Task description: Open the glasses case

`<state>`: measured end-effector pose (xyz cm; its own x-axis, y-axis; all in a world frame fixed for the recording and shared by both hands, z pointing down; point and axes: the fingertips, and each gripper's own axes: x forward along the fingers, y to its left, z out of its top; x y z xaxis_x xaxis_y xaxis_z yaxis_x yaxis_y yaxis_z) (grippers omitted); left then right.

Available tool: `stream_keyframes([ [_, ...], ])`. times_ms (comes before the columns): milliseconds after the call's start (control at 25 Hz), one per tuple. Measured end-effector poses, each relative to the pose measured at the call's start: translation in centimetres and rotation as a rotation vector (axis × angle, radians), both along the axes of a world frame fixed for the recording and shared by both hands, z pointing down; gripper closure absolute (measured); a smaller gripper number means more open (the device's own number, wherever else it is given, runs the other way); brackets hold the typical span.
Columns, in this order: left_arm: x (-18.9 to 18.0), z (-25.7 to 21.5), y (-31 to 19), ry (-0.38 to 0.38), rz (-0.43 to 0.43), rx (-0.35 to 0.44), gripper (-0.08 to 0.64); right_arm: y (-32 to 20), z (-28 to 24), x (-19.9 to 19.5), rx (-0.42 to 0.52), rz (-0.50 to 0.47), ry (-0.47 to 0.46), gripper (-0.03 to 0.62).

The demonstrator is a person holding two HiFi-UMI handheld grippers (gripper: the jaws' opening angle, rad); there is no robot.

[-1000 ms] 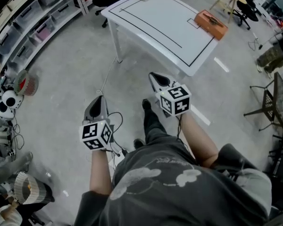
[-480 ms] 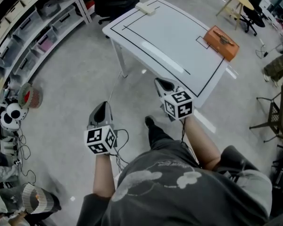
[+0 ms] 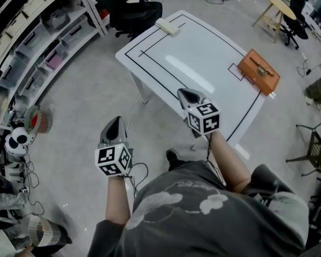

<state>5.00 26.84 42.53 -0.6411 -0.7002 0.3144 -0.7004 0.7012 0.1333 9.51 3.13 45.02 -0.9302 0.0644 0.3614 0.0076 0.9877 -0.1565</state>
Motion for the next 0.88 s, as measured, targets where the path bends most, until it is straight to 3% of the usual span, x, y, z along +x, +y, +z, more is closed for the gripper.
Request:
stream_keyframes([
  [320, -3.1, -0.9, -5.4, -0.03, 0.027, -0.008, 0.561, -5.8, -0.2, -2.9, -0.017, 0.022, -0.021, 0.592],
  [560, -5.1, -0.6, -6.7, -0.029, 0.005, 0.003, 0.561, -7.1, 0.5, -3.6, -0.003, 0.025, 0.0, 0.592],
  [880, -9.7, 0.9, -10.0, -0.018, 0.087, 0.005, 0.561, -9.2, 1.2, -6.0, 0.034, 0.064, 0.029, 0.592],
])
